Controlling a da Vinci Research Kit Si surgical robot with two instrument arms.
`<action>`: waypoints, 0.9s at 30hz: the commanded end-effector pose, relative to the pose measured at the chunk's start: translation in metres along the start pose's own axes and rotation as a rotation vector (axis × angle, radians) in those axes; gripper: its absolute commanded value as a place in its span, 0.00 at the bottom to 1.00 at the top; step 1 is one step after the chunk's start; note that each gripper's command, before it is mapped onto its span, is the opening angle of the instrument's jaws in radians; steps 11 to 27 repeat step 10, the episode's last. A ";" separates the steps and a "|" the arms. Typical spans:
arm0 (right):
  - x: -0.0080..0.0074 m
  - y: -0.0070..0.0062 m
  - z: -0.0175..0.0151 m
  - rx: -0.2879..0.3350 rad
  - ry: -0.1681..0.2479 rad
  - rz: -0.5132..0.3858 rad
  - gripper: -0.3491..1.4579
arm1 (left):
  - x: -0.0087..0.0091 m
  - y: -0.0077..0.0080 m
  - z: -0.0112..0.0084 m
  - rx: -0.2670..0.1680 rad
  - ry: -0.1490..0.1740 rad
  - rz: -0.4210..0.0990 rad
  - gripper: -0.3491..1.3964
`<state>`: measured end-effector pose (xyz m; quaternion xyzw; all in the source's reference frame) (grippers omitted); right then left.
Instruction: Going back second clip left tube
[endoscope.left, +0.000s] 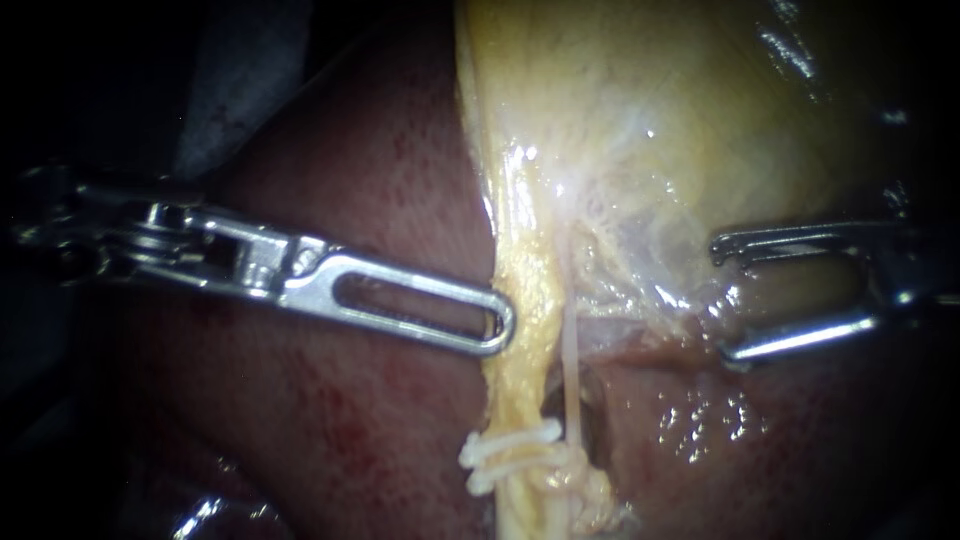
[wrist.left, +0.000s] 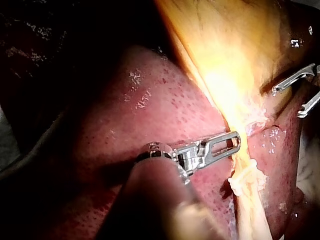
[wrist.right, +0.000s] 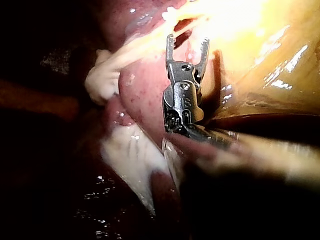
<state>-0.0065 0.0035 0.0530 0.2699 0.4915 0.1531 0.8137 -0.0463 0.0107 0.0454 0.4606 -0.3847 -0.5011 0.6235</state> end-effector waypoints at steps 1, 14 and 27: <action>0.0000 0.0000 0.0000 0.000 0.000 0.000 0.49 | 0.0000 0.0000 0.0000 0.000 0.001 0.001 0.00; 0.0000 0.0000 -0.0002 0.001 0.000 0.001 0.49 | -0.0001 -0.0001 0.0000 0.000 0.000 0.001 0.00; 0.0000 0.0000 -0.0002 0.001 0.000 0.001 0.49 | -0.0001 -0.0001 0.0000 0.000 0.000 0.001 0.00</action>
